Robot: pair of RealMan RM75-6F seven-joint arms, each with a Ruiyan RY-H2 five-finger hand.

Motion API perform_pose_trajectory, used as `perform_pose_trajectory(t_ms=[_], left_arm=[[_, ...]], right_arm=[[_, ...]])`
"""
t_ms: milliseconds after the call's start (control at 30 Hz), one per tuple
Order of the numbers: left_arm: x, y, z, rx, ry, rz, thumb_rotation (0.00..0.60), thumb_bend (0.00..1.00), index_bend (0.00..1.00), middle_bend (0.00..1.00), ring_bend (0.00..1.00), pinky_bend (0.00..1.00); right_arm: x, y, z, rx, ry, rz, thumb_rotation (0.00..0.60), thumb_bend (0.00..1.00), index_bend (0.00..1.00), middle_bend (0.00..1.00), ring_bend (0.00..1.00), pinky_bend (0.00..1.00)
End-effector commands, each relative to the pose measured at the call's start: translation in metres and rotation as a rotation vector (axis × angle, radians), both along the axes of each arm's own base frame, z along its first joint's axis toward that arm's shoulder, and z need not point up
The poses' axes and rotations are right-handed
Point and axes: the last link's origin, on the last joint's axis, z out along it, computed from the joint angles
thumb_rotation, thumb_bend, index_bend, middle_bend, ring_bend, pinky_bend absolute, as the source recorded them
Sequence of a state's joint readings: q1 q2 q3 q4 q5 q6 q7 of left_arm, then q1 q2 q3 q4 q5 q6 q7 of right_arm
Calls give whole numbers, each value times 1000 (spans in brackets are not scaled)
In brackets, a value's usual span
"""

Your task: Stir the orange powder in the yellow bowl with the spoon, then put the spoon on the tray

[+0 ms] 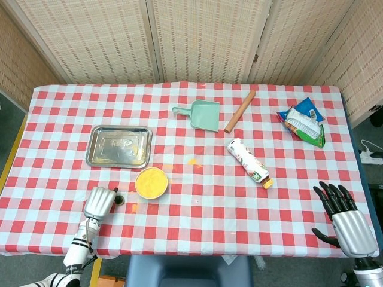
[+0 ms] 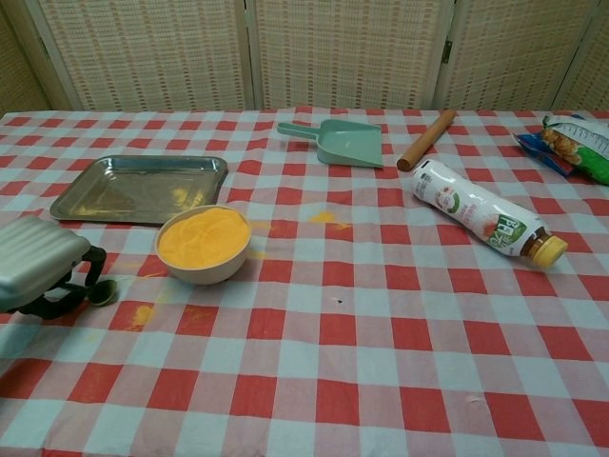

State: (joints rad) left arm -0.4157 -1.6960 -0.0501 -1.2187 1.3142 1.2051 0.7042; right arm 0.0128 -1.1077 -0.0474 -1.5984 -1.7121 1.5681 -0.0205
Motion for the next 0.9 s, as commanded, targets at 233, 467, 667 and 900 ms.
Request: perform_pose_trajectory(t_ms=[233, 467, 667, 900], left_arm=[[-1, -1, 9, 20, -17, -1, 600, 441, 601, 1000, 1000, 1000], [3, 0, 33, 94, -42, -12, 600, 449, 606, 1000, 1000, 1000], [23, 1, 54, 160, -85, -40, 600, 451, 613, 1000, 1000, 1000], [61, 2, 46, 172, -35, -99, 600, 459, 615, 1000, 1000, 1000]], right_arm=[[0, 0, -1, 3, 2, 1, 600, 44, 0, 0, 0, 0], [1, 0, -2, 11, 1, 3, 600, 43, 0, 0, 0, 0], [1, 0, -1, 19, -7, 8, 600, 43, 0, 0, 0, 0], [1, 1, 1, 30, -22, 12, 600, 43, 0, 0, 0, 0]])
